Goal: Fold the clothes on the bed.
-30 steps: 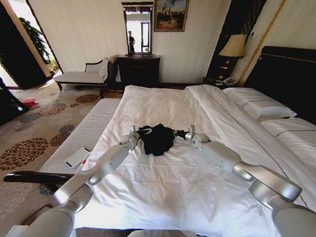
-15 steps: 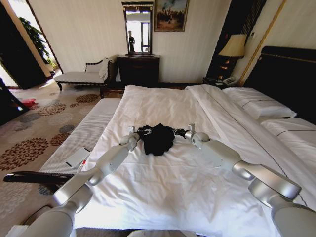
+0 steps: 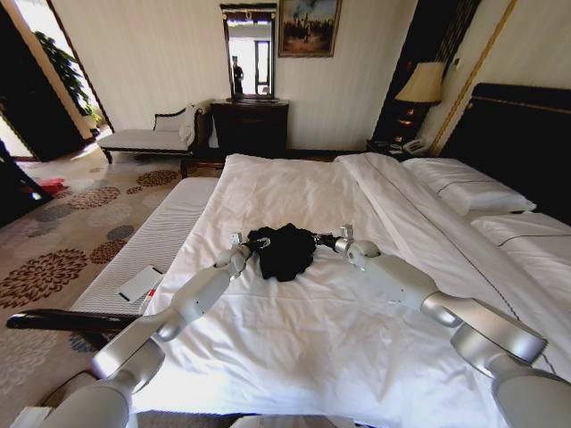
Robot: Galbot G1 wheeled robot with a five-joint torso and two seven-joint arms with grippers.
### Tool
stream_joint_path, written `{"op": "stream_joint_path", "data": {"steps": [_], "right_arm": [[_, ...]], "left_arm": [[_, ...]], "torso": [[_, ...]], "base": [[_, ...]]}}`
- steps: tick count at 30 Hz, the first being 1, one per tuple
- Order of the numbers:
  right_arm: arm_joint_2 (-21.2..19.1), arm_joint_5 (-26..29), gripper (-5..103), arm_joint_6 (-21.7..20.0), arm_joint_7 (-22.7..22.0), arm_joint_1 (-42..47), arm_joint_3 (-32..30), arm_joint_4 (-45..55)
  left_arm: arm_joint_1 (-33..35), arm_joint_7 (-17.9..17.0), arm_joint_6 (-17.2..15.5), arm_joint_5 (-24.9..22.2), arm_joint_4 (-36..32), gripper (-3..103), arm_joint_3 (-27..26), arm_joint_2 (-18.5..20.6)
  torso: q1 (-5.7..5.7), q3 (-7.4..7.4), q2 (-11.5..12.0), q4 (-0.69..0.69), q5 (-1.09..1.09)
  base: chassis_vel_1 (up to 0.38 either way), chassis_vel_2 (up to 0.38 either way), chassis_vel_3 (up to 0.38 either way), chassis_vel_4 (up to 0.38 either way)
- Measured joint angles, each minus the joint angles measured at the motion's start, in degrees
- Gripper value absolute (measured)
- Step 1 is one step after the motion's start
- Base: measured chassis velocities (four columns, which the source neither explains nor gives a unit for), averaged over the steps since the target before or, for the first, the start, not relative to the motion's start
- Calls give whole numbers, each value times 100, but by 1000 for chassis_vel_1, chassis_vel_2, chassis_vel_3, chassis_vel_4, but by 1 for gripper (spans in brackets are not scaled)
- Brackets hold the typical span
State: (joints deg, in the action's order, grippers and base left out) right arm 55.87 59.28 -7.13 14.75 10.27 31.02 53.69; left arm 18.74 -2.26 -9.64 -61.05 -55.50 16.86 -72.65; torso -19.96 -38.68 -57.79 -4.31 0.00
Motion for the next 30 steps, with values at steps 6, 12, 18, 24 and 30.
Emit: {"op": "stream_joint_path", "data": {"steps": [6, 12, 18, 24, 30], "right_arm": [[-10, 0, 0, -2, -5, -1, 7, 12], [-24, 6, 0, -2, -9, 8, 8, 21], [-28, 6, 0, -2, -24, 39, 8, 60], [-28, 6, 0, 3, -27, 47, -18, 84], [-158, 84, 0, -83, -267, 249, -460, 840]], "left_arm": [[22, 2, -9, -37, 11, 38, 9, 1], [70, -3, -13, -35, -3, 22, 18, 8], [108, -14, -14, -32, -76, 2, -1, 58], [132, -40, -23, -34, -214, 1, -43, 151], [189, -206, -77, -46, -1034, 1, -160, 545]], "torso": [[0, 0, 0, 0, 0], [0, 0, 0, 1, 0], [0, 0, 0, 0, 0], [0, 0, 0, 1, 0], [0, 0, 0, 1, -1]], "base": [[0, 0, 0, 0], [0, 0, 0, 0], [0, 0, 0, 0], [0, 0, 0, 0], [0, 0, 0, 0]]}}
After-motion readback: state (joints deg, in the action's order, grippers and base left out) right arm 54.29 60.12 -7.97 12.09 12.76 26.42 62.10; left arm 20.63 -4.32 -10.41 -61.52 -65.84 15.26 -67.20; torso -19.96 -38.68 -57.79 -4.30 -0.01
